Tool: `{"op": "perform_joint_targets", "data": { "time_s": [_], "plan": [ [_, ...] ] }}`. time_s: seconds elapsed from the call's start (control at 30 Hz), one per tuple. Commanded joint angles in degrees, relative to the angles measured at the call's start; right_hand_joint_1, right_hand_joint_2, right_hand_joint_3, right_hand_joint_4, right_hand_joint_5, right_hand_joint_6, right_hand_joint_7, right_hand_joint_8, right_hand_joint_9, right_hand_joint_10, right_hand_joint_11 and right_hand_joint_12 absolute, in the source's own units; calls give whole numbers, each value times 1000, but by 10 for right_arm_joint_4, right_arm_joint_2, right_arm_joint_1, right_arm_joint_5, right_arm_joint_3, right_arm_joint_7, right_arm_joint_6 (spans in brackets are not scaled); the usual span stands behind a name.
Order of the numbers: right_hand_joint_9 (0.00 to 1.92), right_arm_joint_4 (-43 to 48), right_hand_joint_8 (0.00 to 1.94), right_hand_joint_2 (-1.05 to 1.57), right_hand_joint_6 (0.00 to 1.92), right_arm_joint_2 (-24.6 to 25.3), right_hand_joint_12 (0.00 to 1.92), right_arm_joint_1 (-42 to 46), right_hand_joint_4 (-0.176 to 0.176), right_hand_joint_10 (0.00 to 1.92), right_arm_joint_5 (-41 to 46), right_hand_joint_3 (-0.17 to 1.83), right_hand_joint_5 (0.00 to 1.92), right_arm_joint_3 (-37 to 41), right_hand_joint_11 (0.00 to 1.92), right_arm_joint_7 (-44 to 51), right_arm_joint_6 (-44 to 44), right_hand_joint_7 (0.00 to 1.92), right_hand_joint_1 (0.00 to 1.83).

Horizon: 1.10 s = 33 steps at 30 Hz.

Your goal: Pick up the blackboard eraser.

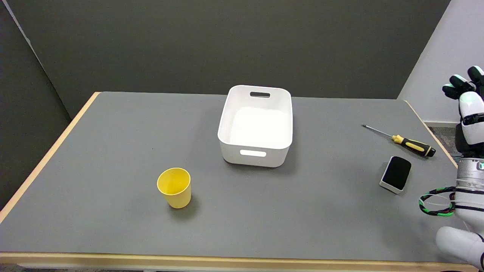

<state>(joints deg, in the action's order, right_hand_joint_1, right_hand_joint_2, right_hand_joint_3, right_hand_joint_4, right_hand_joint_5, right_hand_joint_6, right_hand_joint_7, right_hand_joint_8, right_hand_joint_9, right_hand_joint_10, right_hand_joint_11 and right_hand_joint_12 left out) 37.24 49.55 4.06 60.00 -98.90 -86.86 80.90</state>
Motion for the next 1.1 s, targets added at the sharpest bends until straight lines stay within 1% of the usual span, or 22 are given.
{"op": "perform_joint_targets", "data": {
  "time_s": [0.03,0.07,0.1,0.17,0.23,0.27,0.3,0.33,0.4,0.43,0.5,0.53,0.6,0.67,0.7,0.73,0.77,0.87,0.9,0.93,1.0,1.1],
  "plan": [
    [324,3,442,731,401,-14,1182,-2,15,919,-67,828,205,26,2,31,-52,401,372],
    [320,10,468,693,415,-14,1128,-2,10,880,-70,912,188,26,0,56,-52,376,344],
    [318,16,482,673,423,-14,1099,-2,7,858,-71,957,179,26,-1,80,-51,362,330],
    [316,27,483,671,423,-14,1093,-1,6,856,-78,956,178,28,-1,137,-44,359,336],
    [303,38,442,707,394,-14,1058,3,-4,904,-84,838,198,29,-1,199,-38,381,408],
    [308,50,465,691,408,-15,1050,10,-11,906,-85,855,199,28,-1,243,-38,379,420],
    [320,67,517,653,442,-16,1049,18,-20,893,-84,923,192,29,-1,281,-43,368,413],
    [322,86,546,640,460,-16,1051,31,-39,908,-81,934,197,32,-1,318,-51,371,423],
    [319,133,573,631,476,-17,1052,61,-65,933,-75,926,206,41,-1,384,-77,378,442],
    [316,168,580,627,480,-15,1051,82,-72,936,-71,924,207,50,-1,439,-102,378,448],
    [288,228,549,658,456,-11,1039,116,-86,981,-58,838,226,65,-1,536,-146,393,478],
    [278,266,538,668,449,-5,1035,135,-92,995,-40,809,233,72,-1,607,-183,397,489],
    [297,316,589,619,496,5,1047,153,-96,929,9,916,215,75,-1,715,-226,378,467],
    [253,387,539,667,450,19,1020,161,-103,982,97,792,237,61,-1,863,-249,395,493],
    [248,403,537,667,450,24,1014,159,-106,978,120,788,237,52,-1,901,-248,393,493],
    [244,431,536,667,450,35,1007,151,-108,971,162,784,237,31,-1,981,-238,390,493],
    [235,449,535,660,450,44,1005,142,-111,970,188,791,233,14,-1,1035,-227,383,495],
    [218,473,531,650,445,73,998,97,-116,965,243,797,226,-49,-1,1134,-167,370,496],
    [227,476,550,630,461,87,1002,73,-116,934,256,837,214,-81,-1,1168,-137,357,484],
    [243,475,580,599,487,100,1009,51,-116,886,262,899,195,-112,-1,1195,-98,336,467],
    [244,466,583,595,491,123,1008,17,-116,877,267,909,191,-156,-1,1232,-29,331,464],
    [243,460,583,596,491,148,1006,-7,-117,874,270,910,192,-183,-1,1271,45,330,463]
  ]
}}
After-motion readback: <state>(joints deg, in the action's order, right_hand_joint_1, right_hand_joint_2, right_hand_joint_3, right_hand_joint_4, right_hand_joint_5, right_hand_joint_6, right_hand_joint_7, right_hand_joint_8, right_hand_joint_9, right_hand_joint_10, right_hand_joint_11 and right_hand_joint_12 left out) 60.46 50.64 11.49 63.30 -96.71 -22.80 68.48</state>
